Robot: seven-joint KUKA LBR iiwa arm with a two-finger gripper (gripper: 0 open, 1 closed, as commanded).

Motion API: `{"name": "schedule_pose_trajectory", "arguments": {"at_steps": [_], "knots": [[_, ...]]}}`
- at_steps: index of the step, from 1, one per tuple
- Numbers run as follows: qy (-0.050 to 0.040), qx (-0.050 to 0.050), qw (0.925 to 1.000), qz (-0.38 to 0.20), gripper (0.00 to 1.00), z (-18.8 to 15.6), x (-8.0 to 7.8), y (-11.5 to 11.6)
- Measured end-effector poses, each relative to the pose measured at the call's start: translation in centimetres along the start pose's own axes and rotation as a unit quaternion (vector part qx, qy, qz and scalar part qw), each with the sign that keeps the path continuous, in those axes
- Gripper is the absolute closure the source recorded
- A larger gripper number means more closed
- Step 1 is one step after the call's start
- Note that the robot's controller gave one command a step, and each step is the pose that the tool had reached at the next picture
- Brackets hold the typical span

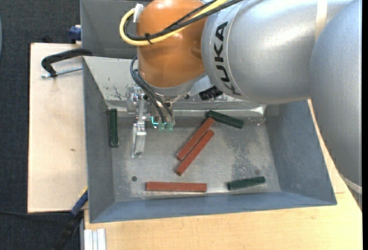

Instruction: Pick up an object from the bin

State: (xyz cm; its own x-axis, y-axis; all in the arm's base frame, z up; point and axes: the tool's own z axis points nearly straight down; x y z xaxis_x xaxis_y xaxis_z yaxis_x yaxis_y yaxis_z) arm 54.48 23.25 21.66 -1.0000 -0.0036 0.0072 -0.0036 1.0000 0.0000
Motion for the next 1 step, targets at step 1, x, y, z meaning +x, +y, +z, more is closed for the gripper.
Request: {"name": "schedule_pose_trajectory", "arguments": {"at_steps": [1], "knots": [[-0.0043,-0.001,1.0000,0.002,0.00,-0.48,-0.22,-0.14]]}}
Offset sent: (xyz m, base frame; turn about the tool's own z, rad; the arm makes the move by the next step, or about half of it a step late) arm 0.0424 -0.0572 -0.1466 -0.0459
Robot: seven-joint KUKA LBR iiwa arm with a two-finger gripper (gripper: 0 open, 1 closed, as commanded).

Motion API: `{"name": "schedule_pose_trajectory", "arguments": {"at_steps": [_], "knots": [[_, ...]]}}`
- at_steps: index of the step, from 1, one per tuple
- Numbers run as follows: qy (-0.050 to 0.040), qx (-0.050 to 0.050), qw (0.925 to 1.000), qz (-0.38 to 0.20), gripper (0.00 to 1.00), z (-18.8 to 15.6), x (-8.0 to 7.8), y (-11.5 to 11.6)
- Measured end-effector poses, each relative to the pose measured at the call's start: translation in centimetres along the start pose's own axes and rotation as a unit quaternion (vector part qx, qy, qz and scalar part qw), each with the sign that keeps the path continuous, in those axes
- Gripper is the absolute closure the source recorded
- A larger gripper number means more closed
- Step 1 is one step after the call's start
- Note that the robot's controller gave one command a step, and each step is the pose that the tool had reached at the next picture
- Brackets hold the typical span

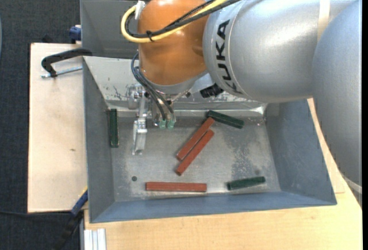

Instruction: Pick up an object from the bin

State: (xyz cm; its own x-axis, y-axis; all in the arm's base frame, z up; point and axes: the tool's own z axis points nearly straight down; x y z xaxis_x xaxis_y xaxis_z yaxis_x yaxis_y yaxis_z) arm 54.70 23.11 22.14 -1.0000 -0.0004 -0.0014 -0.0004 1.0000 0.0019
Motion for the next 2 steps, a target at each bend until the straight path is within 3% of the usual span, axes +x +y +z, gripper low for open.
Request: {"name": "schedule_pose_trajectory", "arguments": {"at_steps": [1,2], "knots": [[-0.0021,-0.001,0.9999,-0.012,0.00,6.7,-2.0,-2.4],[0.0000,0.000,0.9976,-0.069,0.00,14.9,2.0,-9.9]]}}
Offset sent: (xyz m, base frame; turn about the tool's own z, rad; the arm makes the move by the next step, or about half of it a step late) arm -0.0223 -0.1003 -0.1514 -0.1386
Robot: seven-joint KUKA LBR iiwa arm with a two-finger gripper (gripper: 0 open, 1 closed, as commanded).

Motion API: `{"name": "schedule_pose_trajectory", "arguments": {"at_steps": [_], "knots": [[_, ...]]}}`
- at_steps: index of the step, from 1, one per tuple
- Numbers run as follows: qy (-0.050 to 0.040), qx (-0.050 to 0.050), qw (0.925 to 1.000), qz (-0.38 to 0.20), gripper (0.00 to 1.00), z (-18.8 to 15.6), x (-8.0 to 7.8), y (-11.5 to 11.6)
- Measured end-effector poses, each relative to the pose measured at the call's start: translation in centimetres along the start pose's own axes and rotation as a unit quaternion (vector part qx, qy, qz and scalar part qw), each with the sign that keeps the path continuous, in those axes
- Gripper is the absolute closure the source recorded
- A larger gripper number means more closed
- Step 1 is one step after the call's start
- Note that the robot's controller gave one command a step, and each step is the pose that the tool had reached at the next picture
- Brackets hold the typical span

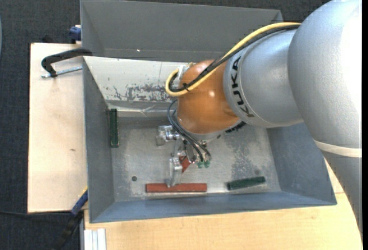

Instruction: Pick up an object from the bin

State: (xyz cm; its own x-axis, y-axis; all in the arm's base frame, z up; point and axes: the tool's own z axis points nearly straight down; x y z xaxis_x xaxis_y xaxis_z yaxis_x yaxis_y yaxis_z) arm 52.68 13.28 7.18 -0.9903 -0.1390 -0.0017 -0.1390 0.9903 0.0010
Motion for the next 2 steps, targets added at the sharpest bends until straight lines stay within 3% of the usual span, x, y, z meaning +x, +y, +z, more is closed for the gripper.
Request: {"name": "schedule_pose_trajectory", "arguments": {"at_steps": [1,2], "knots": [[-0.0004,0.000,0.9995,-0.030,0.00,-2.1,1.3,-1.0],[-0.0033,0.000,0.9909,-0.135,0.00,-0.1,-2.2,-7.1]]}}
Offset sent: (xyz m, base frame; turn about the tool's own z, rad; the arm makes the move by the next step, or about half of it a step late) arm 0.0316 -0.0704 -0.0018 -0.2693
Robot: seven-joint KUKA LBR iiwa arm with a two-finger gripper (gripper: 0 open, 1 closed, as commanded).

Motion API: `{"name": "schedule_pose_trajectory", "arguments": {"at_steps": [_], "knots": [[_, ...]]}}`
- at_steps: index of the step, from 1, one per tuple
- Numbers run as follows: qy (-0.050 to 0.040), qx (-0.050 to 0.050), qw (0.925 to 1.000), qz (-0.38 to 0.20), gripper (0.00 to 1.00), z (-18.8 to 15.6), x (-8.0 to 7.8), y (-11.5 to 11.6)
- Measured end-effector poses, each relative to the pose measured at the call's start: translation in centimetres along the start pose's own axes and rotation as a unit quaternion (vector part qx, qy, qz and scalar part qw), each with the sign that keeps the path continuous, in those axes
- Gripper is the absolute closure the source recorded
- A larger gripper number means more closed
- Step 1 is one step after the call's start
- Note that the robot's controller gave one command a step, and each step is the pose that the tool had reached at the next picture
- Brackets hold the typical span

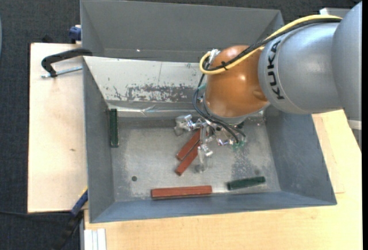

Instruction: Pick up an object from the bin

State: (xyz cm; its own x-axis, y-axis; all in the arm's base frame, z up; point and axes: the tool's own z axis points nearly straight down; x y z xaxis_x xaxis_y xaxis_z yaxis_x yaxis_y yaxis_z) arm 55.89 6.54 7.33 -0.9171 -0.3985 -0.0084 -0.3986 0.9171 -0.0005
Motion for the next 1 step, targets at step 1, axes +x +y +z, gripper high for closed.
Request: {"name": "schedule_pose_trajectory", "arguments": {"at_steps": [1], "knots": [[0.0012,-0.001,1.0000,-0.008,1.00,0.25,-0.99,0.46]]}}
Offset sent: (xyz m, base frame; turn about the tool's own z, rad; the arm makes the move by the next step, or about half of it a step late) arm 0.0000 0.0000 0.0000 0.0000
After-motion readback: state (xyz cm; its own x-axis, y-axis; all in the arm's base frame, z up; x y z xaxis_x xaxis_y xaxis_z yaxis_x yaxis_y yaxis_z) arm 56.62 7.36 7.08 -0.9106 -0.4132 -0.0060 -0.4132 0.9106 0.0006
